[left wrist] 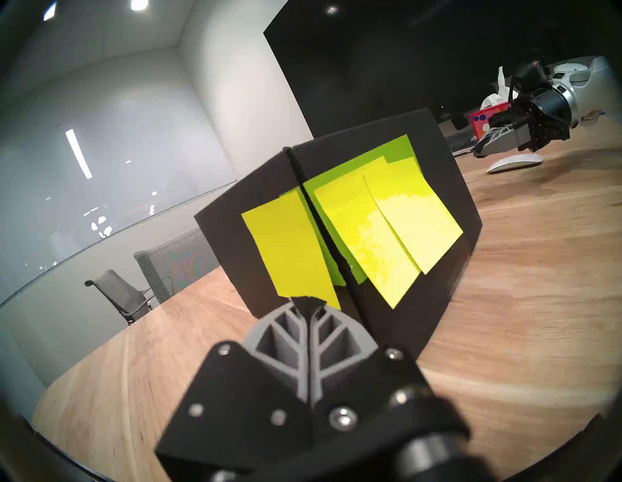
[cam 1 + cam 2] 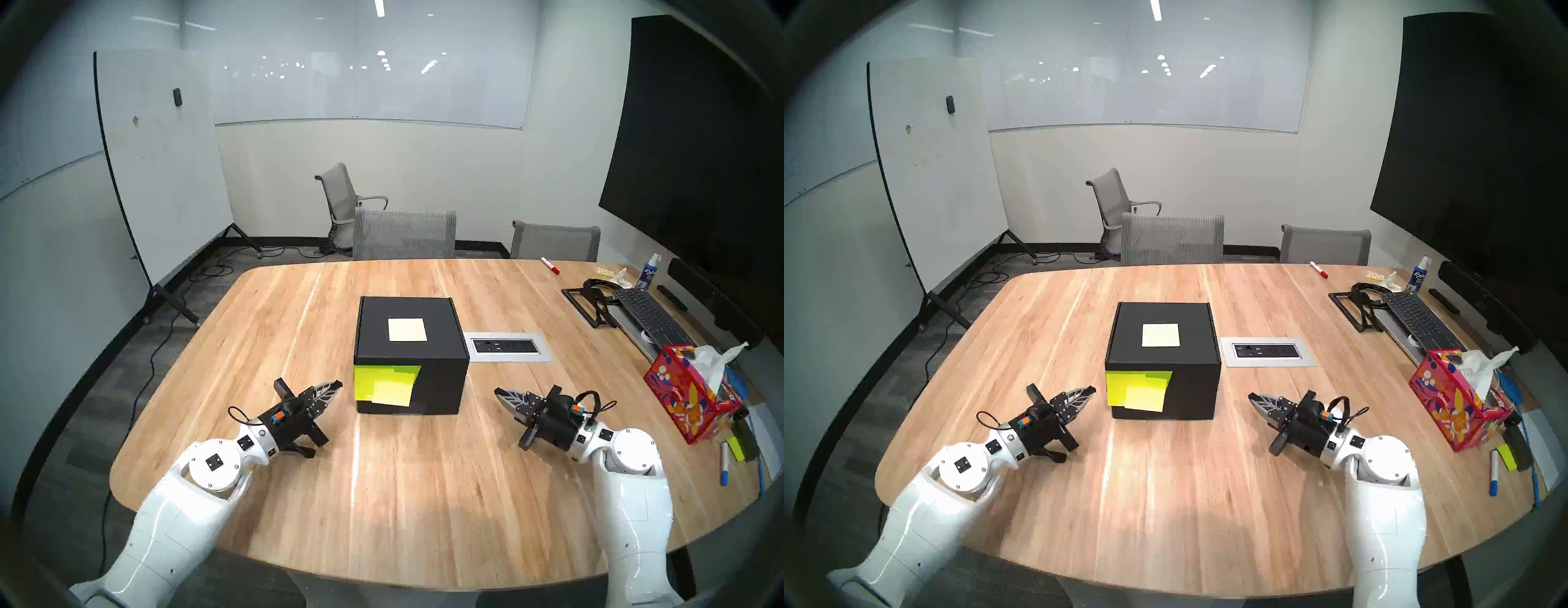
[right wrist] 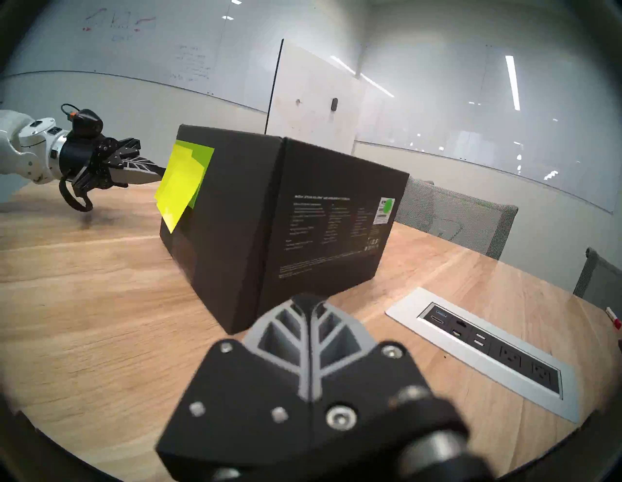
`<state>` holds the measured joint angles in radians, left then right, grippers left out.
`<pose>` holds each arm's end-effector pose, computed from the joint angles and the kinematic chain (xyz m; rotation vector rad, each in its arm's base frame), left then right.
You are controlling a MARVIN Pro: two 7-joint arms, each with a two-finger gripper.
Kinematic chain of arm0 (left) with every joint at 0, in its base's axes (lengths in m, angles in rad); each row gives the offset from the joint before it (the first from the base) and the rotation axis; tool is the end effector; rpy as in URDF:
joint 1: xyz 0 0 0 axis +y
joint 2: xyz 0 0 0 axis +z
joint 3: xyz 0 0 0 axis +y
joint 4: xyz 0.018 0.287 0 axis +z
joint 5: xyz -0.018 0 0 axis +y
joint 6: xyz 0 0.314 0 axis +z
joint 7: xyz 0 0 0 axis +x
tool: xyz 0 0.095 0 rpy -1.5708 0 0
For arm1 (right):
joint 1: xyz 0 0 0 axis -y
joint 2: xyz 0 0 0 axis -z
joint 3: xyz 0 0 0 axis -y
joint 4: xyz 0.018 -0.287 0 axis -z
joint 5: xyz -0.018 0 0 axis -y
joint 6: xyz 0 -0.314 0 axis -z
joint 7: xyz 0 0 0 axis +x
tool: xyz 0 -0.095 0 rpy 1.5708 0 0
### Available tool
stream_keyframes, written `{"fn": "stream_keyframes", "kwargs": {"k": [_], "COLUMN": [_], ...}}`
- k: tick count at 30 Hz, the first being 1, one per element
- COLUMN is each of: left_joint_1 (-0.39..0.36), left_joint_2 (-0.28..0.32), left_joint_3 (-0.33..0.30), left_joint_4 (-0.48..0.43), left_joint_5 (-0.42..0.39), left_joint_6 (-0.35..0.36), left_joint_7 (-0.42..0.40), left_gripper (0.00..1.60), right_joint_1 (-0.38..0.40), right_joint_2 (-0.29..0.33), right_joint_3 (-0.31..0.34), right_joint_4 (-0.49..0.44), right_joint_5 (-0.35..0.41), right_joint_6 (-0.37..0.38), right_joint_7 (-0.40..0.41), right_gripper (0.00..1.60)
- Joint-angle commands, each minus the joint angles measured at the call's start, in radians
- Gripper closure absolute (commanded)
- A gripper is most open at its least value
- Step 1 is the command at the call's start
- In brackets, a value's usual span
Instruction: Open the box and place the mouse inside
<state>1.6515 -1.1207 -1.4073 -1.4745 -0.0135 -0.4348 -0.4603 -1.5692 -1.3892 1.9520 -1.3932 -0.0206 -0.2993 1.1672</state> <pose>0.3696 0.0362 -0.3536 1.7982 -1.1645 2.0481 0.3678 -0.1165 -0.3414 -1.8207 -1.0385 -1.8295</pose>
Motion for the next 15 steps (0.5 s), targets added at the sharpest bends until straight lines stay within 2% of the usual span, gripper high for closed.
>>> {"fn": "stream_keyframes", "kwargs": {"k": [1, 15], "left_joint_1": [-0.022, -0.027], "left_joint_2": [-0.003, -0.008], "left_joint_3": [0.005, 0.008], "left_joint_4": [0.002, 0.011], "left_joint_5": [0.001, 0.002], "left_joint_6": [0.0, -0.002], "left_joint_7": [-0.005, -0.003], "left_gripper": [1.6, 1.6], "right_joint_1": [0.002, 0.017], "right_joint_2": [-0.003, -0.014], "right_joint_3": [-0.001, -0.01], "right_joint_4": [-0.019, -0.011], "right_joint_5": [0.006, -0.013], "right_joint_6": [0.001, -0.007], "right_joint_7": [0.003, 0.011], "right_gripper": [1.6, 1.6]}}
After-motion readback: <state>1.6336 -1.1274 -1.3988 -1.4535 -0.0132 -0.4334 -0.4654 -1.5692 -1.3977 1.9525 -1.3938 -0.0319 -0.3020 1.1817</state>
